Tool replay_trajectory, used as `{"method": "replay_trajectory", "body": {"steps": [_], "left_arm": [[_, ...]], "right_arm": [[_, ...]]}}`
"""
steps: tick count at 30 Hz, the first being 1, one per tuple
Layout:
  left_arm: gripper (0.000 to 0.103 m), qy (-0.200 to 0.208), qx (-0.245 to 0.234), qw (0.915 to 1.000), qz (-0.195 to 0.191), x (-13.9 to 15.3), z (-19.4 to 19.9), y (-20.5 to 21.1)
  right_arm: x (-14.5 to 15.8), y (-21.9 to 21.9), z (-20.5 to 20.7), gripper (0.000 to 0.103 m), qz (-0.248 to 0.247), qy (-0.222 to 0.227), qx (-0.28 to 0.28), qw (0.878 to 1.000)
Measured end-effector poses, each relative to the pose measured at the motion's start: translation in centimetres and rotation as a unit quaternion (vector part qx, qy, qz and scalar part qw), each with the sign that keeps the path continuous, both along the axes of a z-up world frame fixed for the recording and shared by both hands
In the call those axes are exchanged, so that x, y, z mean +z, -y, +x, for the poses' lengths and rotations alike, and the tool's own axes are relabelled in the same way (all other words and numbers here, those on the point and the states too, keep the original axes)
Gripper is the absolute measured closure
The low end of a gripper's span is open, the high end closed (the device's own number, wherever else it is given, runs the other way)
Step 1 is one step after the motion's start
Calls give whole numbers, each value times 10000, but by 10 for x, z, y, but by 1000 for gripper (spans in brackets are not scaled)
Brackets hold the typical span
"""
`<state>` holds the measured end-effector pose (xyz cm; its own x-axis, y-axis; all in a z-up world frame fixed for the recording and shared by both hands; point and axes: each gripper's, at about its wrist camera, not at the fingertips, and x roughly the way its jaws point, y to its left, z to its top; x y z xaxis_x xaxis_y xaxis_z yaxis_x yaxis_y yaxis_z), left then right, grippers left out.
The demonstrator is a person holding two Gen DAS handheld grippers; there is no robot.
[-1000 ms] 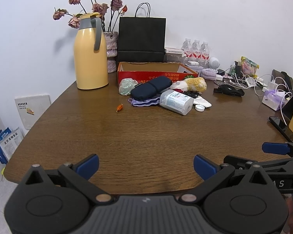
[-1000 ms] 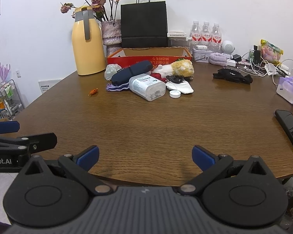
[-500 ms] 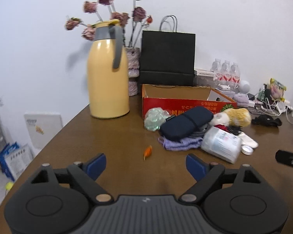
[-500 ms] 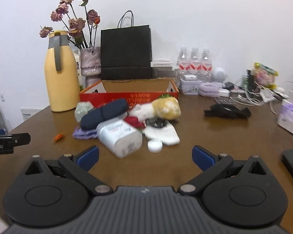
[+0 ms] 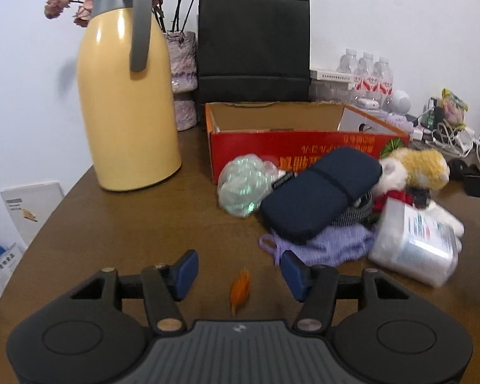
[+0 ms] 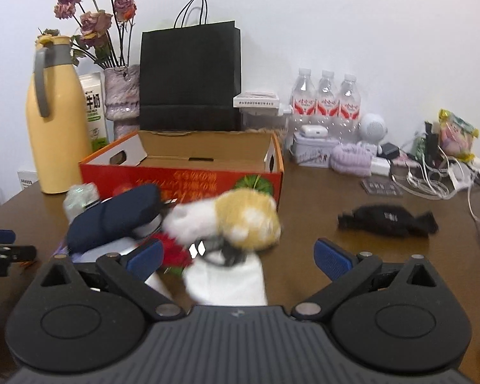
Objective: Organize objects
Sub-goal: 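Grasp the clear plastic bag with the left tool while the right tool grasps the plush toy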
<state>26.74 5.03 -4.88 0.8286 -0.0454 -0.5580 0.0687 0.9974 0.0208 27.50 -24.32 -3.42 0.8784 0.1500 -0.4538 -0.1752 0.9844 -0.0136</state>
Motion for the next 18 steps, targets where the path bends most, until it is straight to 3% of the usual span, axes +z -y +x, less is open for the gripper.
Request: {"method": "replay_trajectory", "body": {"steps": [3,5,7,10,12,14,15,16,18], "left_arm": [[36,140,-142,9998,-67,9,17,2],[15,272,-454,9985,-137,12,28,9],[15,292,-928,9950,-243,13,42,19],[17,194,-1174,9926,-220,12,69,33],[19,112,-1275,9916,-186,10,84,38],[19,142,-1269,9917,-111,11,90,35],[19,201,-1191,9925,-194,14,88,29],[17,263,-1130,9926,-345,18,85,21],[15,450,-991,9929,-485,23,81,4]], "right_arm": [[1,-3,29,1,-102,28,66,9999],[-2,-9,51,1,-287,-56,196,9994],[-8,-18,68,1,-547,-141,296,9980],[-13,-26,89,4,-792,-90,383,9961],[-16,-26,102,12,-775,-229,411,9959],[-19,-22,108,30,-677,-392,480,9958],[-19,-17,107,33,-536,-425,512,9963],[-19,-13,105,47,-435,-447,509,9968],[-20,-4,98,52,-219,-453,518,9974]]}}
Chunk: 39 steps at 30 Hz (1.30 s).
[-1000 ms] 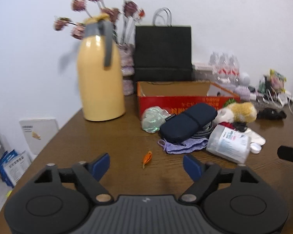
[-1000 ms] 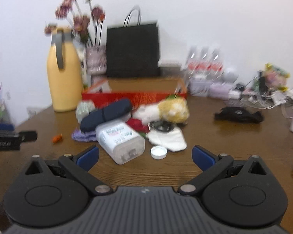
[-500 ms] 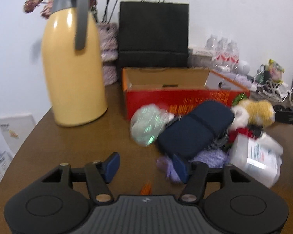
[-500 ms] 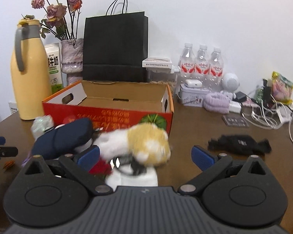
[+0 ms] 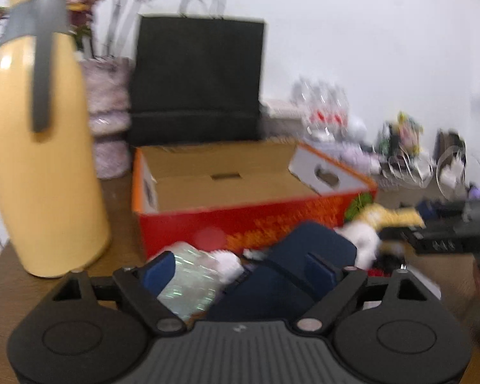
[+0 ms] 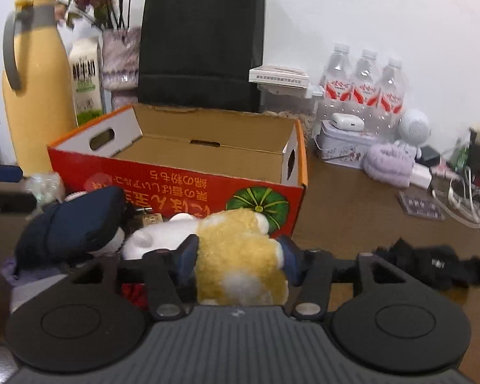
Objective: Organize objects
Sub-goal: 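Grasp the clear plastic bag with the left tool while the right tool grasps the plush toy, then drop the plastic bag and plush toy into the cardboard box with both tools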
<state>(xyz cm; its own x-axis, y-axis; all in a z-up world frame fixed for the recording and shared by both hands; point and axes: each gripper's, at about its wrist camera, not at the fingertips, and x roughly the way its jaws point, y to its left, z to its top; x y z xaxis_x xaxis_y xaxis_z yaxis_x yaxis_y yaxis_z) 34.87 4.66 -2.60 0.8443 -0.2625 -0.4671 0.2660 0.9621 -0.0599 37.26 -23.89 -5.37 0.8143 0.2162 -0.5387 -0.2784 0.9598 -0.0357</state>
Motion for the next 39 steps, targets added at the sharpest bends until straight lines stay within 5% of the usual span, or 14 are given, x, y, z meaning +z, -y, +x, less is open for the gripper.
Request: {"method": "replay_trajectory", "body": {"steps": [4,7,12,17,25,28,31,34,39], "left_arm": [[20,-274,543,9981,135,-10,26,-10],[71,-756,609,9945,384,-26,45,-5],[73,-255,615,9976,174,2,14,-5],[72,182,734,9971,-84,44,-68,3],[68,-876,613,9942,150,-24,-167,51],[57,-636,471,9955,515,-24,-193,62],[34,-592,277,9962,580,-22,-206,64],[33,-742,337,9947,619,-28,-208,65],[40,-811,456,9948,418,-33,-206,58]], "right_arm": [[-2,1,0,50,-94,-25,19,10000],[-3,-2,1,55,-237,-128,96,9996],[23,1,-41,60,-575,549,-213,9966],[56,20,-122,59,86,986,-367,9944],[2,9,-212,58,855,-5,-348,9957],[-7,3,-234,54,592,-189,-145,9980],[-7,-1,-246,46,420,-156,-82,9990],[-9,-5,-245,37,154,-184,-94,9997],[-14,-7,-251,54,73,-253,20,9997]]}}
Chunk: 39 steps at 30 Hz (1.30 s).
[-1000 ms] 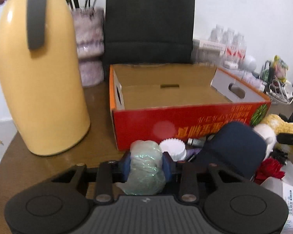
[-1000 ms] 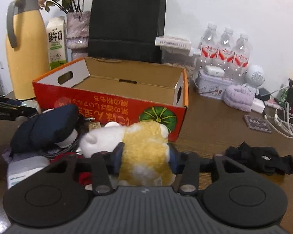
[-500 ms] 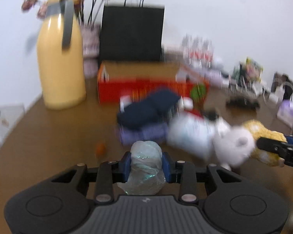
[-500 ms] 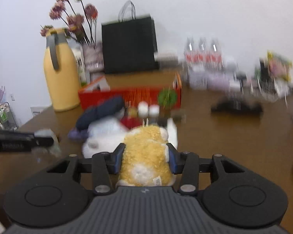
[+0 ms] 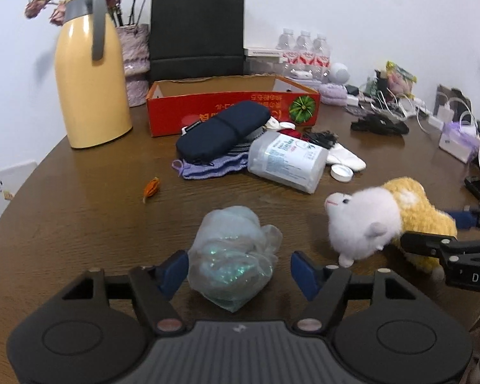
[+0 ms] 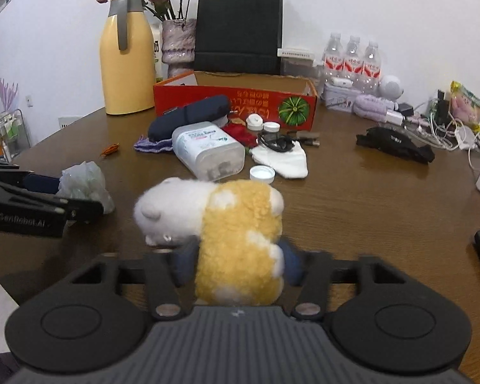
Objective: Organize objects
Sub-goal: 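Drop the plastic bag and plush toy into the cardboard box with both tools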
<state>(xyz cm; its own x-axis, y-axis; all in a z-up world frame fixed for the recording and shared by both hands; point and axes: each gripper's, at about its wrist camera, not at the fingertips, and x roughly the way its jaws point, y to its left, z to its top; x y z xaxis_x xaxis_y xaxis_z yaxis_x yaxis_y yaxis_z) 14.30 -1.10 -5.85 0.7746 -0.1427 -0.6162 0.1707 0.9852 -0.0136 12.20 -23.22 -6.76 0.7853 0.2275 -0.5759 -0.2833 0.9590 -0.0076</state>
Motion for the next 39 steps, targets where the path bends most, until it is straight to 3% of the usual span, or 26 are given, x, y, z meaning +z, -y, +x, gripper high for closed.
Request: {"method": "replay_trajectory", "body": {"steps": [1,2,5,8,11,13,16,18,22,25,27,29,30,31,32,37,39], "left_arm": [[65,27,-8,10000,-27,0,0,-2],[71,54,-62,10000,-38,2,1,-3],[73,386,-178,9987,-280,22,1,-11],[72,788,-249,9949,-580,62,23,-29],[72,1030,-275,9912,-781,114,82,-48],[72,937,-295,9914,-859,143,142,-54],[72,618,-20,9959,-653,160,242,-48],[72,258,179,9984,-474,151,309,-41],[71,-146,590,9981,39,106,404,-35],[67,-488,788,9957,-9,76,446,-48],[60,-381,1055,9936,-150,66,455,-56],[45,-503,1013,9934,-174,60,462,-57],[44,-582,992,9932,-180,59,466,-56],[44,-589,961,9934,-191,59,467,-56],[41,-549,930,9939,-206,60,466,-55],[35,-281,876,9951,-351,89,446,-48],[21,-119,727,9966,-377,107,429,-42]], "right_arm": [[0,2,0,56,82,-4,-24,10000],[1,3,0,58,137,-23,7,9999],[14,7,-1,59,384,188,92,9990],[44,21,14,59,569,775,227,9951],[86,33,59,59,526,1351,264,9891],[118,36,111,58,591,1521,317,9861],[149,31,209,58,835,1192,250,9890],[153,15,286,58,678,824,100,9942],[112,-19,409,58,185,46,-328,9993],[70,-32,462,57,-100,-427,-549,9975],[48,-39,483,56,-283,-639,-589,9958],[33,-47,493,51,-529,-666,-563,9948],[28,-50,495,47,-683,-633,-548,9941],[26,-52,494,37,-765,-534,-548,9941],[27,-53,494,25,-805,-421,-565,9943],[53,-40,484,15,-485,-168,-554,9971],[69,-32,474,12,-414,-71,-516,9978]]}}
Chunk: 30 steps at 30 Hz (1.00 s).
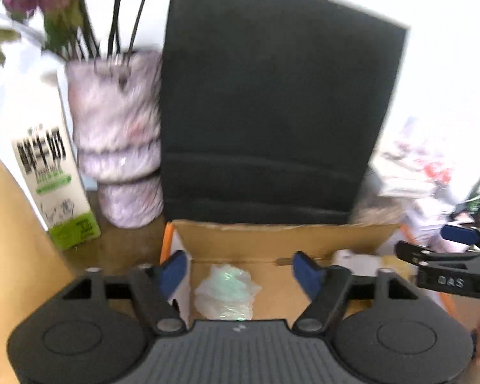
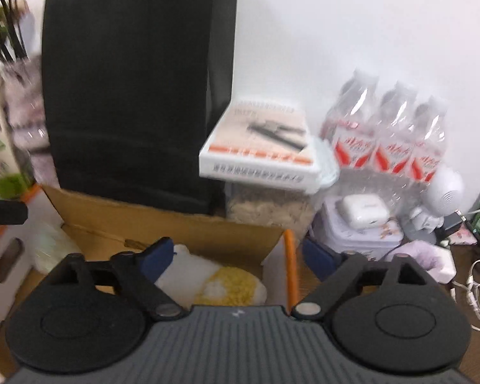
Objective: Organize objects
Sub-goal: 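Drop the plastic bag and plush toy into the cardboard box with both tools, then grasp the navy eyeglass case with the left tool while the right tool grasps the red rose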
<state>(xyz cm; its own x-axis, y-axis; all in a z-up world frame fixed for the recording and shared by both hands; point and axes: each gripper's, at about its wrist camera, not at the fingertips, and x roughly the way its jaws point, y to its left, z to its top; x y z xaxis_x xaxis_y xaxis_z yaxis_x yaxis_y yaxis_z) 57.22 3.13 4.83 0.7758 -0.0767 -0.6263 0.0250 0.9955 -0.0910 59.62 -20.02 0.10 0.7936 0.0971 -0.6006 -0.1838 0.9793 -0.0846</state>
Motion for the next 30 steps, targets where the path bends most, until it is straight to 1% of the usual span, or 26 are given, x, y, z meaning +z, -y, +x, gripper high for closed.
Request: {"method": "replay_trajectory", "body": {"steps": [1,2,3,4,5,6,7,9,12,13,15,17,18,20,21,22,23,24,27,29,30], "left_arm": [[12,28,16,10000,22,7,-8,3],[11,-17,77,9999,61,14,-16,6],[11,-153,144,9997,97,21,-25,9],[11,-251,171,9995,54,26,-36,10],[11,-304,150,9994,-72,32,-48,9],[11,-322,57,9992,-232,38,-66,7],[11,-304,-72,9991,-295,43,-84,8],[11,-137,-397,9989,-209,51,-128,10],[7,328,-879,9956,12,56,-211,12],[5,495,-1042,9933,47,55,-241,11],[5,686,-1296,9892,69,51,-299,8],[5,771,-1391,9872,-125,43,-352,-2],[4,764,-1447,9861,-279,38,-376,-8],[4,650,-1597,9837,-514,29,-414,-21],[3,646,-1547,9835,-680,26,-433,-30],[3,621,-1429,9846,-794,22,-451,-38],[2,590,-1324,9863,-790,21,-465,-43],[2,627,-1198,9879,-765,19,-478,-50],[2,728,-861,9923,-507,16,-500,-60],[1,834,-679,9937,-325,12,-504,-60],[0,820,-586,9946,-234,7,-502,-59]], "right_arm": [[8,4,-9,11,1,47,-36,10000],[14,8,-16,11,43,61,-54,10000],[20,13,-26,10,124,56,-55,9999],[27,18,-39,8,234,36,-16,9997],[34,23,-52,4,312,46,61,9995],[40,27,-68,2,331,109,126,9993],[46,32,-88,1,299,187,137,9993],[54,41,-127,0,268,301,189,9990],[63,57,-205,0,533,419,371,9970],[64,62,-236,0,681,471,492,9953],[64,69,-294,0,924,611,657,9917],[58,80,-353,0,1041,777,792,9884],[53,85,-381,0,1060,917,748,9873],[42,91,-436,0,760,1336,502,9868],[38,95,-460,0,585,1480,325,9867],[36,98,-477,0,441,1467,245,9879],[35,103,-495,0,345,1380,214,9896],[36,109,-508,0,388,1317,227,9903],[38,122,-535,0,560,1124,306,9916],[35,124,-543,0,637,1158,481,9901],[33,123,-546,0,688,1244,626,9879]]}}
